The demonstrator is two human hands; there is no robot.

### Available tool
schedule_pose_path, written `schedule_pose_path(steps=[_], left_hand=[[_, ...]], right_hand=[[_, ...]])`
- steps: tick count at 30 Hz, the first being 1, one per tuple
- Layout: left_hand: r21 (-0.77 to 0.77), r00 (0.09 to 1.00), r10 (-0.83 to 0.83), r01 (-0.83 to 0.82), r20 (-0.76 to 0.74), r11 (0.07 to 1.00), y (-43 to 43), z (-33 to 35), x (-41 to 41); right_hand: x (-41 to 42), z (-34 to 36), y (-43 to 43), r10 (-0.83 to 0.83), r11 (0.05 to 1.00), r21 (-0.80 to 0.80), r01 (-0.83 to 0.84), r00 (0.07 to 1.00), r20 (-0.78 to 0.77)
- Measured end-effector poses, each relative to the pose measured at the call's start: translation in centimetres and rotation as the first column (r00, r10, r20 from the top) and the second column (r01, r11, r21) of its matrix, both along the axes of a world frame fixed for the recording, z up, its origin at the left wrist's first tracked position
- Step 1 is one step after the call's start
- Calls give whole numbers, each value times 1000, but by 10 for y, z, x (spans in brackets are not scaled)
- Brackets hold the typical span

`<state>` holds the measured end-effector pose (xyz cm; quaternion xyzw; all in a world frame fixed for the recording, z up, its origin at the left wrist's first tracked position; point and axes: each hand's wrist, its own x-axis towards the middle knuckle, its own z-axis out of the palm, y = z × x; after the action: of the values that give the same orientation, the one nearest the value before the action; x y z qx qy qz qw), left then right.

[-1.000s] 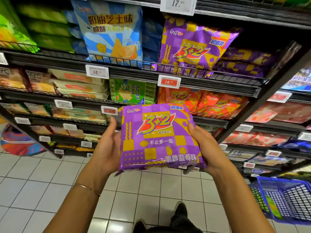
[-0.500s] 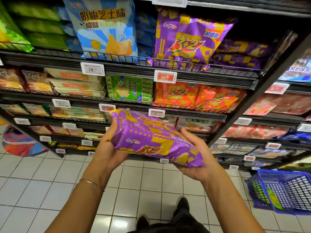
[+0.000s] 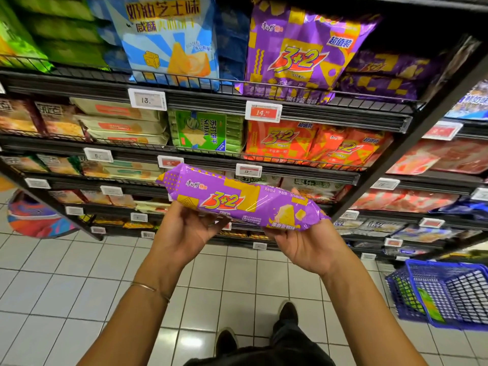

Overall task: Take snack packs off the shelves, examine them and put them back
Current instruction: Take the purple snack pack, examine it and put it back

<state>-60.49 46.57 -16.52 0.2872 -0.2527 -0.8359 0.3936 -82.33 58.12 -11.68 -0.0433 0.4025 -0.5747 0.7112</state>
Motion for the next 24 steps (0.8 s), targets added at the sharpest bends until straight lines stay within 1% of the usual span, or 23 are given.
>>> schedule_pose_path(steps=[3, 6, 10, 12, 14, 16, 17, 20, 22, 24], left_hand=[[-3, 1000, -11, 11, -16, 1000, 1, 2, 2], [48, 998, 47, -49, 35, 998, 0, 5, 0], [166, 979, 146, -169, 143, 972, -3, 8, -4], [223, 967, 178, -218, 184, 950, -6, 10, -5], [244, 960, 180, -231, 216, 942, -9, 11, -7], [235, 954, 169, -228, 246, 945, -12, 11, -10], [224, 952, 161, -222, 261, 949, -12, 13, -11], [144, 929, 95, -156, 358, 977, -9, 18, -18], [71, 892, 64, -107, 447, 992, -6, 24, -26], [-10, 852, 76, -82, 519, 997, -3, 29, -32]], right_hand=[[0, -3, -1, -3, 1000, -9, 3, 1000, -6], [0, -5, 1, 50, 999, 6, -50, 997, -54], [1, -2, 5, 264, 964, 30, -263, 945, -191], [2, -1, 6, 296, 955, 73, -287, 914, -277], [2, 0, 5, 287, 958, 99, -270, 879, -380], [1, 1, 5, 256, 967, 106, -233, 856, -450], [0, 2, 5, 242, 970, 95, -223, 859, -450], [2, 7, 4, 224, 974, 59, -218, 904, -364], [6, 4, 4, 244, 968, 38, -247, 902, -356], [10, -1, 6, 247, 968, 33, -250, 909, -336]])
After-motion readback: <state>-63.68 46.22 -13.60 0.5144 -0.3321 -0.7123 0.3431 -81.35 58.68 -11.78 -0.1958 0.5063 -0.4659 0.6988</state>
